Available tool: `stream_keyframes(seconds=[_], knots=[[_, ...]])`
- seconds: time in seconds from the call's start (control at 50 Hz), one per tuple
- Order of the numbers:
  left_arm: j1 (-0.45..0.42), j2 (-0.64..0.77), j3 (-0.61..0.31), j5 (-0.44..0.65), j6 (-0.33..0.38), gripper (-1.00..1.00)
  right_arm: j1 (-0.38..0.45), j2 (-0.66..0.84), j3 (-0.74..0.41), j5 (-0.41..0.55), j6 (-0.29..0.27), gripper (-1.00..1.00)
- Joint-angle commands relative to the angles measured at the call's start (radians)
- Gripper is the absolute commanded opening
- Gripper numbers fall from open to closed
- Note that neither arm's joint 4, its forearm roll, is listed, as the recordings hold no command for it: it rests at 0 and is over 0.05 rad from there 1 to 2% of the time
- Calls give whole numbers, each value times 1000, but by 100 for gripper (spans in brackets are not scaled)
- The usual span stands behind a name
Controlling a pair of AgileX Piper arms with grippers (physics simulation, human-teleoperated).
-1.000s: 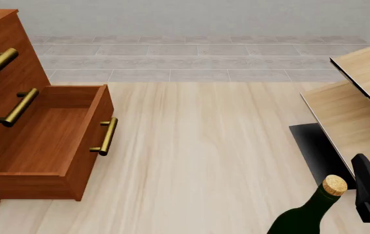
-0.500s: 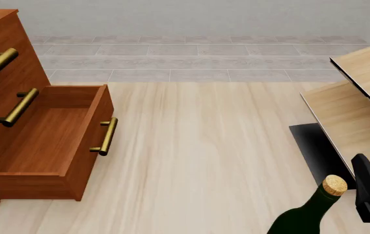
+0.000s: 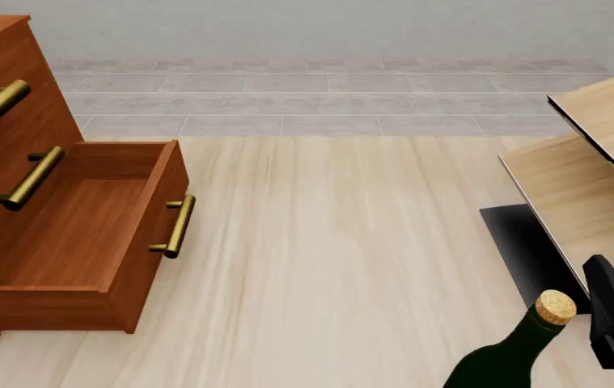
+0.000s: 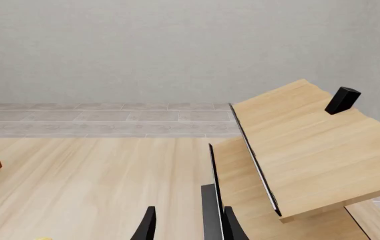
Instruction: Put the bowl on top of the cabinet.
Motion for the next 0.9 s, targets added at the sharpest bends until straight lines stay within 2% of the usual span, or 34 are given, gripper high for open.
stream_keyframes(seconds=[0.02,0.4,0.9], knots=[[-10,-19,-12,12,0,100,0,0,0,0,0,100],[-16,-103,-62,71,-42,100,0,0,0,0,0,100],[-24,-193,-113,109,-62,100,0,0,0,0,0,100]])
